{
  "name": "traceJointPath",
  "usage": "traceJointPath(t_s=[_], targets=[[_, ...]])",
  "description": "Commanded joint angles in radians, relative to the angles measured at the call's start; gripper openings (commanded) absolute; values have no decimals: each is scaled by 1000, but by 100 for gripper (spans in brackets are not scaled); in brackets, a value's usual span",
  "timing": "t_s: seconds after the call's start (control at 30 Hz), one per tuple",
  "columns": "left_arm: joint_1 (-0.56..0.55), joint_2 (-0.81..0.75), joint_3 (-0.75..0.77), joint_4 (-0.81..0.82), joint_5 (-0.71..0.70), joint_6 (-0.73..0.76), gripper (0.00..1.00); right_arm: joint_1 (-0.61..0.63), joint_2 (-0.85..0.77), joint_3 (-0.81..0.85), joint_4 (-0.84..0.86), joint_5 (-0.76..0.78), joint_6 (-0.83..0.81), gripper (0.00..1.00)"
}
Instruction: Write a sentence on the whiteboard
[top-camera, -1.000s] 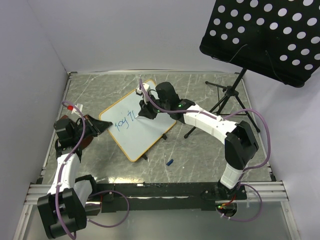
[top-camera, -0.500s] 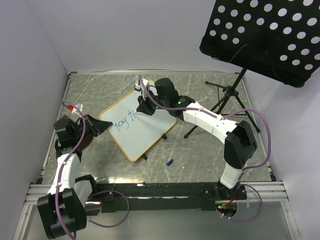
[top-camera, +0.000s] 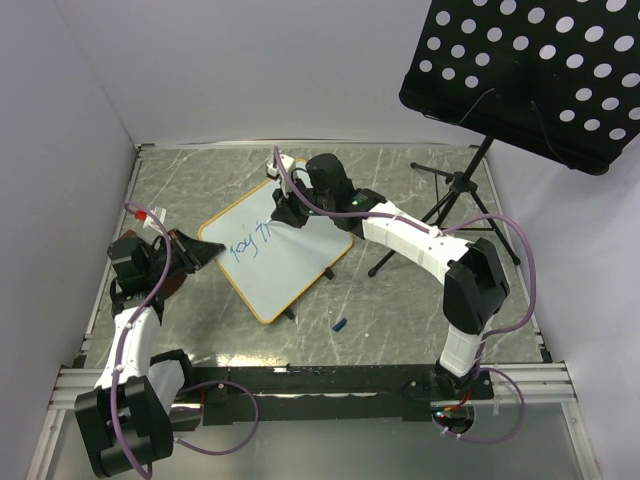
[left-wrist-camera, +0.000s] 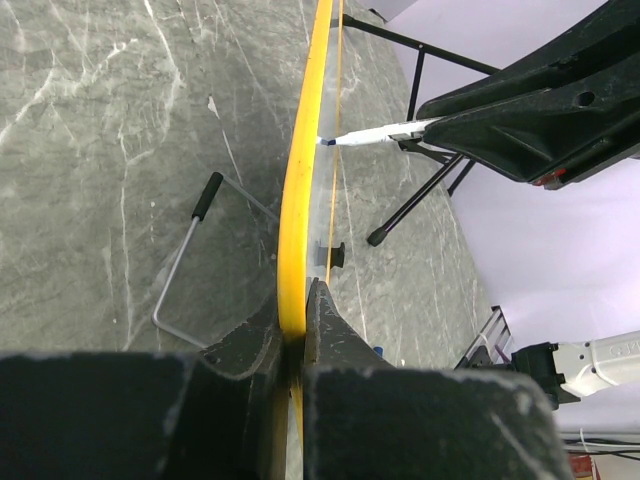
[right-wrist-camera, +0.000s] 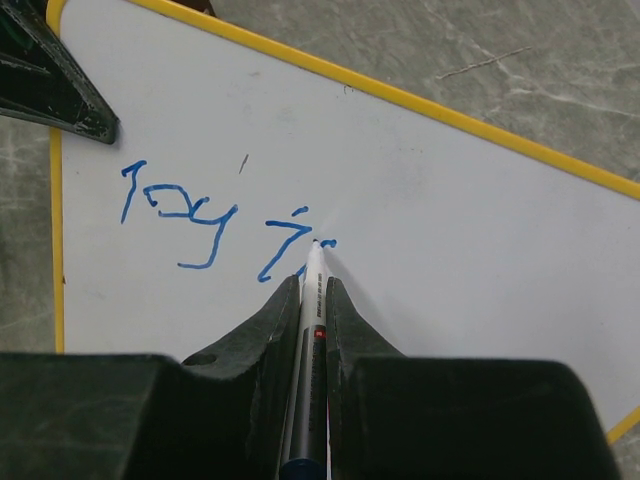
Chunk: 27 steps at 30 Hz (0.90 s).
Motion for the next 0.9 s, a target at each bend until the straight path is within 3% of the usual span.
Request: traceJointPath(t_s=[0.0,0.87], targets=[[-11,-6,16,20,10,112,1,-9,16,47,13,54,1,0],[-11,-4,16,20,10,112,1,-21,-16,-4,4,43,-6,0]])
